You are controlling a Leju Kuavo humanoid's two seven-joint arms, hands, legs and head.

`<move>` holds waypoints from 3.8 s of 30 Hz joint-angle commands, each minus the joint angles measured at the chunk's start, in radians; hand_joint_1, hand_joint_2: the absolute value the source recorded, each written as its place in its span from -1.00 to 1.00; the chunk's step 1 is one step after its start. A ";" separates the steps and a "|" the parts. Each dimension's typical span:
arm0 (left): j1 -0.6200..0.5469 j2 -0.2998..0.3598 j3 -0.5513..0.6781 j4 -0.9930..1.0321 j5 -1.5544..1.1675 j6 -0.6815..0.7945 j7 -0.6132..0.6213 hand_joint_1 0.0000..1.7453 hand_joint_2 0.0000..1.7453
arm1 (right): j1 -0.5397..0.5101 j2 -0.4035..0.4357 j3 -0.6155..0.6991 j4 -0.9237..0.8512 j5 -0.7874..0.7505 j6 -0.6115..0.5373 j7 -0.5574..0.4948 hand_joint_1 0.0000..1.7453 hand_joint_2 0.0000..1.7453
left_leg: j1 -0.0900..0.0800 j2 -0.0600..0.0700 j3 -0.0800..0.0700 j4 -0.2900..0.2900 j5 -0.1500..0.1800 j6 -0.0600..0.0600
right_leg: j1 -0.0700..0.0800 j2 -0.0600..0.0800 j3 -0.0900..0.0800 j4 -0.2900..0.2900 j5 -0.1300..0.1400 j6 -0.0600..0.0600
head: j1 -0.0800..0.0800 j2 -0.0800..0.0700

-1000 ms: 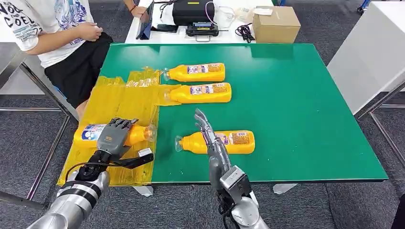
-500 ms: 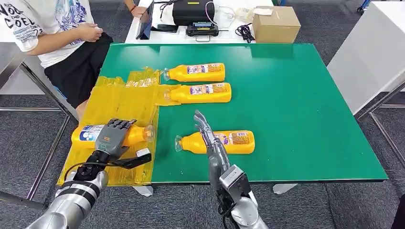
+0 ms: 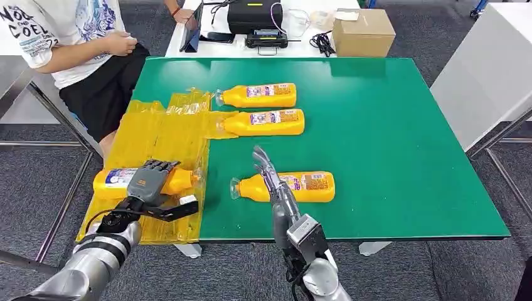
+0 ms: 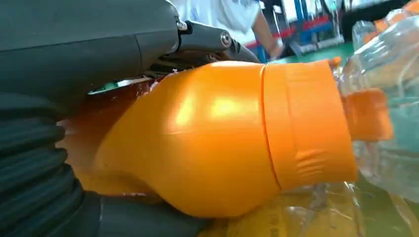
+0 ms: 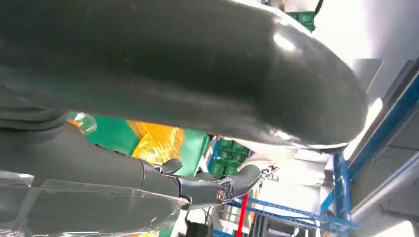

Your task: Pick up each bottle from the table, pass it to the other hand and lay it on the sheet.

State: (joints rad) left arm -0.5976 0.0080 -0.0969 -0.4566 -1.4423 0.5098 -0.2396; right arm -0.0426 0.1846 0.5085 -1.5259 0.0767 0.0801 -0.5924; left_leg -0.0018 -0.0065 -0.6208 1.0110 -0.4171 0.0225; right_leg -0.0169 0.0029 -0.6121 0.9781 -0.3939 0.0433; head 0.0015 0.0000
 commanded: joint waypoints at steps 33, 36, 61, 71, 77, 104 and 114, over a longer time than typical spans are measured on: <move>0.039 -0.082 0.335 -0.001 0.888 -0.751 -0.403 -1.00 -1.00 | -0.089 0.028 -0.039 0.250 -0.059 0.057 0.021 -1.00 -1.00 | 0.001 -0.006 0.014 -0.001 0.002 -0.002 | 0.001 -0.006 0.015 -0.002 -0.003 0.000 | 0.000 0.000; 0.045 -0.118 0.337 -0.052 0.965 -0.544 -0.458 -1.00 -1.00 | -0.082 0.033 -0.042 0.242 -0.053 0.043 0.024 -1.00 -1.00 | 0.001 -0.005 0.013 -0.001 0.001 -0.002 | 0.001 -0.005 0.015 -0.001 -0.003 0.000 | 0.000 0.000; 0.338 -0.177 0.103 -0.760 1.338 0.046 -0.458 -1.00 1.00 | -0.202 -0.139 -0.125 0.313 0.585 -0.406 0.277 -1.00 1.00 | 0.000 -0.005 0.004 0.000 0.000 -0.001 | 0.001 -0.007 0.005 -0.001 -0.003 0.000 | 0.000 0.000; 0.363 -0.167 0.050 -0.733 1.240 0.114 -0.458 -1.00 1.00 | -0.353 -0.130 -0.173 0.585 0.554 -0.247 0.404 -1.00 1.00 | 0.000 -0.003 0.004 0.000 0.001 0.000 | 0.000 -0.006 0.005 -0.001 -0.002 0.001 | 0.000 0.000; 0.368 -0.166 0.020 -0.702 1.254 0.127 -0.458 -1.00 1.00 | -0.414 -0.156 -0.110 0.686 0.556 -0.139 0.452 -1.00 1.00 | 0.000 -0.003 0.003 -0.001 0.001 0.000 | 0.000 -0.006 0.005 -0.001 -0.003 0.001 | 0.000 0.000; 0.286 -0.203 -0.006 -0.552 1.293 0.065 -0.458 -1.00 1.00 | -0.663 -0.233 0.177 0.903 0.517 0.219 0.458 -1.00 1.00 | 0.000 -0.005 0.004 0.000 0.002 0.000 | 0.001 -0.008 0.005 -0.001 -0.002 0.002 | 0.000 0.000; 0.287 -0.213 0.003 -0.552 1.323 0.058 -0.458 -1.00 1.00 | -0.707 -0.258 0.322 0.948 0.522 0.238 0.515 -1.00 1.00 | 0.000 -0.004 0.004 0.001 0.001 0.000 | 0.001 -0.007 0.006 -0.001 -0.002 0.002 | 0.000 0.000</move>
State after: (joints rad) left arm -0.2683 -0.1972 -0.0919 -1.0796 -0.1443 0.5752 -0.6798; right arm -0.6724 -0.0385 0.6449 -0.7035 0.5936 0.2972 -0.1256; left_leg -0.0025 -0.0105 -0.6205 1.0119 -0.4146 0.0234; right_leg -0.0171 -0.0037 -0.6106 0.9778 -0.3950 0.0465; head 0.0011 0.0000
